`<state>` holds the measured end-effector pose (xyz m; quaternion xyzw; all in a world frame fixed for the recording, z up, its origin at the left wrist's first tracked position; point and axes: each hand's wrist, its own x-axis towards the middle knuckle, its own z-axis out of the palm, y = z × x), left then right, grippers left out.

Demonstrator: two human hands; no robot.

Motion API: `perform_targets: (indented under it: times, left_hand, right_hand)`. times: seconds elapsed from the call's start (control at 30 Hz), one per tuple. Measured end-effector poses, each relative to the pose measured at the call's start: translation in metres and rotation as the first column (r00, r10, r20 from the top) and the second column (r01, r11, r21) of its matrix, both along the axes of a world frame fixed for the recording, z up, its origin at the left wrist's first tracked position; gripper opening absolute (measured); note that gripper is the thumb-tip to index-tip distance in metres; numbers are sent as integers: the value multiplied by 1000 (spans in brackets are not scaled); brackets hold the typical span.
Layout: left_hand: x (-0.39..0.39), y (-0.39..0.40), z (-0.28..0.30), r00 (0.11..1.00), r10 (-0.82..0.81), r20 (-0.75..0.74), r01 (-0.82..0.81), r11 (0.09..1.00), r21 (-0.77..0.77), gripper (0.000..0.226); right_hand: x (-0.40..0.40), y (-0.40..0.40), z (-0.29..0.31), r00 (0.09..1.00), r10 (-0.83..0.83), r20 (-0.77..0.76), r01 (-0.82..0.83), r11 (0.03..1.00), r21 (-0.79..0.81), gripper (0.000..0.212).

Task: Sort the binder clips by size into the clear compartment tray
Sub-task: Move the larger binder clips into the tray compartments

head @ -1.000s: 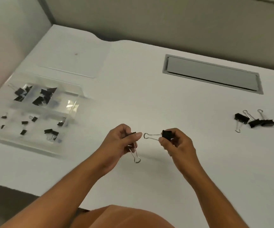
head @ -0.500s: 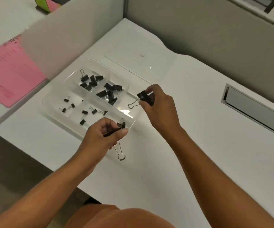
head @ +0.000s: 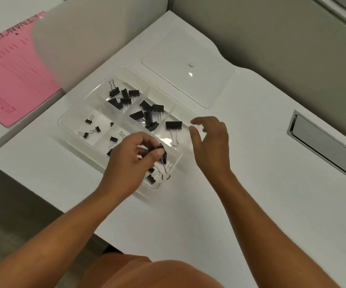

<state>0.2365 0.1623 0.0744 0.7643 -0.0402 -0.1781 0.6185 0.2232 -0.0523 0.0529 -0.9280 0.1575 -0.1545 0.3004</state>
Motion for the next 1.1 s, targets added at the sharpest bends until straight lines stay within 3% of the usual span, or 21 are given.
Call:
perform_targets:
  times: [0.17,0.27,0.37,0.5,0.57,0.63,0.7,0.77,0.83,0.9,1.0,1.1]
  left_hand:
    - [53,-42,2,888,-122,443,-2,963,271,12]
    - [81,-70,-8,785,-267,560,23,915,404,16]
    - [97,-86,-21,680,-450,578,83,831,550,14]
    - [105,-91,-35,396,-755,523,196,626,755,11]
    - [109,-95,-35,360,-856,372,262,475,840,14]
    - [113,-98,-31,399,-884,244,285,373,883,27]
    - [112,-101,-25,471,-828,304,272,464,843,34]
    - [98,-104,-17,565,-673,477,202,673,711,33]
    - [67,-115,-7,602,-521,606,122,809,575,29]
    - [24,-133,-3,549,-520,654,152,832,534,26]
    - [-42,-162,-10,433,-623,652,332,782,527,27]
    - [-94,-193,-20,398,-670,627,418,741,526,33]
  right_hand:
    - [-65,13,-1,989,-145,17,139,973,185,22]
    - [-107,16,-6,982,-184,-43,189,961,203,25]
    - [-143,11,-13,959,-266,-100,282,931,232,24]
    - [-175,1,-23,921,-360,-150,388,887,249,25]
    - [-183,-3,-25,912,-382,-148,409,873,265,25]
    - [-184,-7,-24,909,-397,-127,417,863,284,25]
    - [-183,-11,-22,909,-408,-88,415,857,305,24]
    - [-180,-16,-19,908,-417,-47,408,853,327,24]
    - [-177,-22,-15,909,-417,-6,395,855,338,24]
    - [-175,-30,-14,911,-411,33,378,864,334,25]
    - [-182,-47,-13,909,-409,80,366,874,319,27]
    - [-203,-72,-12,890,-442,109,388,862,325,28]
